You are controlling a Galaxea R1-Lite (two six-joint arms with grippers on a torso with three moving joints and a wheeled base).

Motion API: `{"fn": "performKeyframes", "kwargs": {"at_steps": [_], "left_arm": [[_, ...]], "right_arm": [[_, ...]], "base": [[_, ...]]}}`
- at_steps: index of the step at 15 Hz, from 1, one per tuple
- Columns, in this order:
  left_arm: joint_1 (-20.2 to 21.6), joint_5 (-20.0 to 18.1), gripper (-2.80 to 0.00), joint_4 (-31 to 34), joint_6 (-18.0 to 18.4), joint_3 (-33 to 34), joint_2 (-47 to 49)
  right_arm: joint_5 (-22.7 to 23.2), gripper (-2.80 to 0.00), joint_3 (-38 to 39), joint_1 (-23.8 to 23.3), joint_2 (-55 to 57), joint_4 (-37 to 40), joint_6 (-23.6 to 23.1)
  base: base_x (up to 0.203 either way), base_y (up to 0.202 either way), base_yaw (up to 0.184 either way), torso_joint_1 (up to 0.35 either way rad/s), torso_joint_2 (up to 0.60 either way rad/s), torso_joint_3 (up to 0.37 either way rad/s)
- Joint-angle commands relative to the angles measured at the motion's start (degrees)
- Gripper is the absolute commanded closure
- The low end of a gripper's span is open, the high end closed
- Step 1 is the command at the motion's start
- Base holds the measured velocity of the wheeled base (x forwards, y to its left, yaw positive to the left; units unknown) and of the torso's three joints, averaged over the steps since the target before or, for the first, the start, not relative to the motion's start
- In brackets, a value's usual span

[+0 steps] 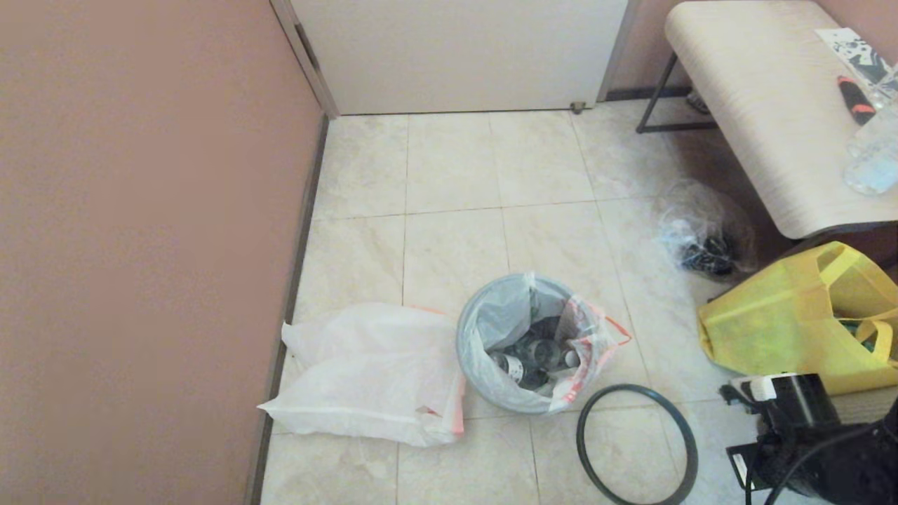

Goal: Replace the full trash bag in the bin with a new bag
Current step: Place the trash can ring on the floor

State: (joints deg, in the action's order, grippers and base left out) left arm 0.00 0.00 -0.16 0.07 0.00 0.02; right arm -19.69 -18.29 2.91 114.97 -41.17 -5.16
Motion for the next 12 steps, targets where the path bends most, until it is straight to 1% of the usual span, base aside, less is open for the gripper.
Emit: {"fn": "performKeyframes", "kwargs": {"at_steps": [1, 3, 4, 7, 10, 12], "left_arm": [[0.0, 0.0, 0.0, 0.0, 0.0, 0.0, 0.0], [0.0, 0.0, 0.0, 0.0, 0.0, 0.0, 0.0], [0.0, 0.0, 0.0, 0.0, 0.0, 0.0, 0.0], [0.0, 0.0, 0.0, 0.0, 0.0, 0.0, 0.0], [0.0, 0.0, 0.0, 0.0, 0.0, 0.0, 0.0], [0.0, 0.0, 0.0, 0.0, 0.0, 0.0, 0.0]], "right_arm": [[-0.7, 0.0, 3.6, 1.3, -7.3, -0.5, 0.5], [-1.0, 0.0, 7.7, 1.5, -13.3, -1.9, 1.3], [-1.1, 0.0, 9.3, 1.4, -17.4, -2.5, 1.0], [-1.3, 0.0, 13.3, 1.8, -32.2, -3.0, -1.7], [-2.7, 0.0, 16.0, 2.7, -43.0, -3.1, -2.1], [-3.6, 0.0, 17.0, 2.8, -48.5, -1.1, -2.0]], "base": [[0.0, 0.0, 0.0, 0.0, 0.0, 0.0], [0.0, 0.0, 0.0, 0.0, 0.0, 0.0], [0.0, 0.0, 0.0, 0.0, 0.0, 0.0], [0.0, 0.0, 0.0, 0.0, 0.0, 0.0], [0.0, 0.0, 0.0, 0.0, 0.0, 0.0], [0.0, 0.0, 0.0, 0.0, 0.0, 0.0]]}}
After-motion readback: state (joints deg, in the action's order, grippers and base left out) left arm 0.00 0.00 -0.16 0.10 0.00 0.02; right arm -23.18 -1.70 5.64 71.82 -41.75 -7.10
